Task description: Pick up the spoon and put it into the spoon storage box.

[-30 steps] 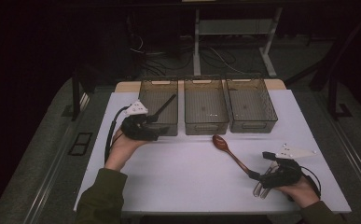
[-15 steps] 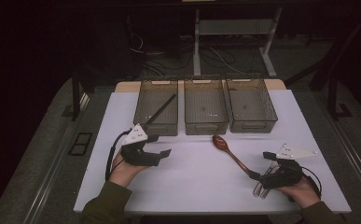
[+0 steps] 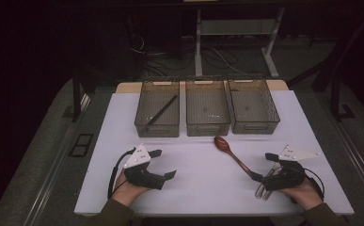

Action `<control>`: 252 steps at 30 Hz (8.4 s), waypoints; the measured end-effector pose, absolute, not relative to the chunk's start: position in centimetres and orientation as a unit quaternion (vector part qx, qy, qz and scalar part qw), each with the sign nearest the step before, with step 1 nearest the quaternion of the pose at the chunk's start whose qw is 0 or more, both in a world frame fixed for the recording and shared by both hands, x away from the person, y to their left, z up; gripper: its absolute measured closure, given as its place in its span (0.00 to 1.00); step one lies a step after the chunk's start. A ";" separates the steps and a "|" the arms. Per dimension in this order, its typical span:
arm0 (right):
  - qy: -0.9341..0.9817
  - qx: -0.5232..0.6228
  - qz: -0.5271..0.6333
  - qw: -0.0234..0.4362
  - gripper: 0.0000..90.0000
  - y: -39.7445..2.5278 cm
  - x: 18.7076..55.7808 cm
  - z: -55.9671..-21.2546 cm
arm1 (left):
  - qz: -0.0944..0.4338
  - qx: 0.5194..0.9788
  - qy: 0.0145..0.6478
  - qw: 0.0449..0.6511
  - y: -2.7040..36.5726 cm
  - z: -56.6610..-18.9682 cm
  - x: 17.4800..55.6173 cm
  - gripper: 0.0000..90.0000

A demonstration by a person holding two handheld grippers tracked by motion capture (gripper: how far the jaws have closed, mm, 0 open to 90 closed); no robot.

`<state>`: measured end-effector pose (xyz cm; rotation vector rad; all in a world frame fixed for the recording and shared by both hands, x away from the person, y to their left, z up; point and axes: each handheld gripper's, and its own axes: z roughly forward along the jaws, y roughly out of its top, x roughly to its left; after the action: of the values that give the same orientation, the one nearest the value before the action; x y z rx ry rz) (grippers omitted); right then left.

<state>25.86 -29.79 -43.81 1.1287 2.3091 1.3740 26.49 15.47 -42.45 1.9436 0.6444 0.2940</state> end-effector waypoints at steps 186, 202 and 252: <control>0.852 0.370 0.365 0.062 0.91 -19.1 36.4 -44.2 | 0.116 0.827 0.263 0.484 15.3 -43.0 26.9 0.00; 0.835 0.378 0.394 0.062 0.90 -20.8 35.9 -42.0 | 0.115 0.825 0.262 0.487 15.2 -43.0 26.8 0.00; 0.823 0.386 0.406 0.092 0.91 -18.5 41.6 -34.2 | 0.113 0.820 0.262 0.496 14.9 -42.8 26.7 0.00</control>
<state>41.64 -18.51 -34.18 1.1469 2.4433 1.2066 26.69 14.93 -42.75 1.9860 0.6346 0.2735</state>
